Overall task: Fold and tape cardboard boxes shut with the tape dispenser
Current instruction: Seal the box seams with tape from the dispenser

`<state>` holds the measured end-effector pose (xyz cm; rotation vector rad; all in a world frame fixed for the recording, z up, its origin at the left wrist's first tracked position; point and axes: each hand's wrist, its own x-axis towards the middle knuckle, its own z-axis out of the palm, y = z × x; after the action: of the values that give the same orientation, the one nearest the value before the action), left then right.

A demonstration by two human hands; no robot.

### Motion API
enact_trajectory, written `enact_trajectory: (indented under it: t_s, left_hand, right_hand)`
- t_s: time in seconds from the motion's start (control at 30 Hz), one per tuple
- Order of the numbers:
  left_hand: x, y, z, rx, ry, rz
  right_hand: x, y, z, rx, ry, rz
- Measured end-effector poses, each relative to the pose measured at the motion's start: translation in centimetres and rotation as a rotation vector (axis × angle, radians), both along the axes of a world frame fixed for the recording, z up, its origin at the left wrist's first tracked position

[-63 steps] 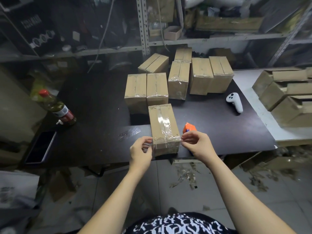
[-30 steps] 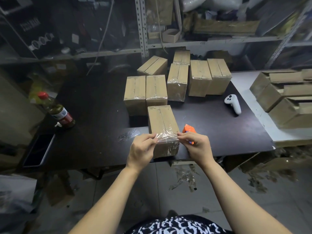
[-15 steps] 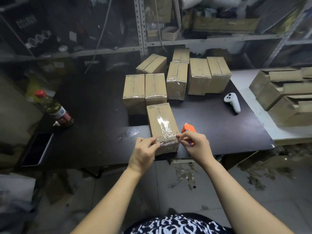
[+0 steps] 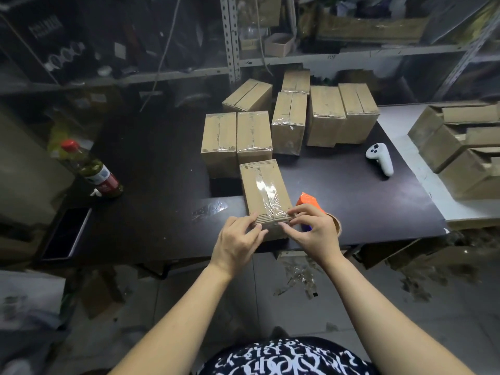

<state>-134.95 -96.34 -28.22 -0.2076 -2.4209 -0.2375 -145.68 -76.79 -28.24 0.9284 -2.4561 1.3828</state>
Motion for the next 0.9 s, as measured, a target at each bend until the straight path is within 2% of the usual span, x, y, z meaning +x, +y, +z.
enact_trajectory:
  t_s: [0.13, 0.47, 0.57, 0.63, 0.7, 0.77, 0.83, 0.9]
  left_hand:
    - [-1.3, 0.9, 1.7, -0.033, -0.055, 0.100]
    - [-1.9, 0.5, 2.1, 0.070, -0.192, 0.082]
    - [-2.0, 0.8, 1.2, 0.088, -0.203, 0.066]
    - [-2.0, 1.7, 1.1, 0.164, -0.189, -0.007]
    - [-2.4, 2.4, 1.7, 0.323, -0.179, -0.035]
    - [-2.7, 2.0, 2.6, 0.442, -0.157, 0.032]
    - [-3.1, 0.7, 3.4, 0.470, -0.138, 0.182]
    - [-3.9, -1.0, 4.1, 0.478, -0.203, 0.364]
  right_hand:
    - [-1.0, -0.5, 0.6, -0.046, -0.106, 0.005]
    - [-2.3, 0.5, 0.6, -0.053, -0.129, 0.040]
    - [-2.2, 0.9, 0.3, -0.097, -0.278, -0.018]
    - [-2.4, 1.3, -0.3, -0.145, -0.375, -0.093]
    - [-2.4, 1.5, -0.4, -0.123, -0.399, -0.177]
    - [-2.0, 1.4, -0.1, -0.094, -0.396, -0.217]
    - [-1.5, 1.0, 0.5, -0.064, -0.366, -0.254]
    - [-0.8, 0.6, 1.3, -0.059, -0.353, -0.314]
